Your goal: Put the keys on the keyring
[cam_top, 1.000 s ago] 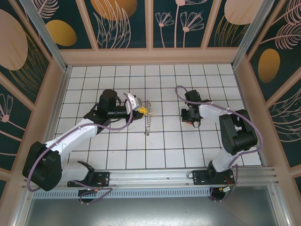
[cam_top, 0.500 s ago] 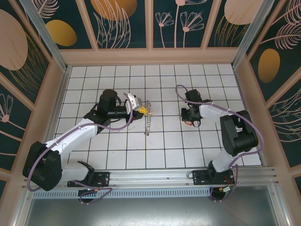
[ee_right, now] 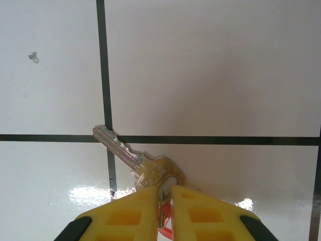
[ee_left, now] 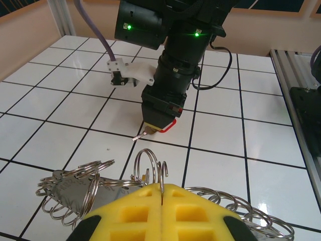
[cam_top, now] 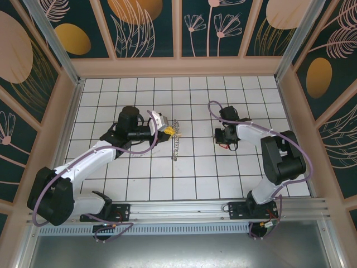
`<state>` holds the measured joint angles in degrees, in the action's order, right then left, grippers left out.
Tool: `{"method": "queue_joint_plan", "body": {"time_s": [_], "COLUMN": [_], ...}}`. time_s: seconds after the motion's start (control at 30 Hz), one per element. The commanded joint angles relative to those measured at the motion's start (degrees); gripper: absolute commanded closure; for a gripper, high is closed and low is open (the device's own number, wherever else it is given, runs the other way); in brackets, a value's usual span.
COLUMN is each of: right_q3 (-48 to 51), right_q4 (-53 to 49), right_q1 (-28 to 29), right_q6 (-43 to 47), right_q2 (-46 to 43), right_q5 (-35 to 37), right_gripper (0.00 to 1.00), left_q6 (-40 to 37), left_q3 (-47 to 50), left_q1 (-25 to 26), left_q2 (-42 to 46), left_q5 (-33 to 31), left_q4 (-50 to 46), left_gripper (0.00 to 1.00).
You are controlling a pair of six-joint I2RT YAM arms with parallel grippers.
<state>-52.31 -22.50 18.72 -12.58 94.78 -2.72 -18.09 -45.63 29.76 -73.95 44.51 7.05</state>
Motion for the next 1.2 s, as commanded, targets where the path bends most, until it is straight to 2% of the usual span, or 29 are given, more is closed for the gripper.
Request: {"method": "queue_joint_plan", "body": {"time_s": [0.0, 0.2, 0.97, 1.17], "right_q3": [-0.3, -0.4, -1.2, -0.9], "right_q4": [-0.9, -0.9, -2.3, -1.4], "right_q1": [-0.4, -0.4, -0.4, -0.3], "right_q6": [-0.9, -0.8, -0.6, -0.8], "right_q2": [0.6, 0.0, 1.5, 0.3], "right_q5": [-0.4, -0.1, -0.4, 0.2], "right_gripper": [0.86, 0.89, 0.86, 0.91], "left_q6": [-0.5, -0.5, -0.8, -0.9], "left_q3": [-0.4, -0.3, -1.0, -1.1], "left_q1": [0.2, 0.1, 0.1, 0.1], "left_q2": [0.1, 0.3, 0.1, 0.0], "left_q5": [0.9, 0.8, 0.8, 0.8], "left_q4": [1.0, 0.9, 0.5, 0.4], "left_gripper": [1.0, 1.0, 1.0, 1.0]}}
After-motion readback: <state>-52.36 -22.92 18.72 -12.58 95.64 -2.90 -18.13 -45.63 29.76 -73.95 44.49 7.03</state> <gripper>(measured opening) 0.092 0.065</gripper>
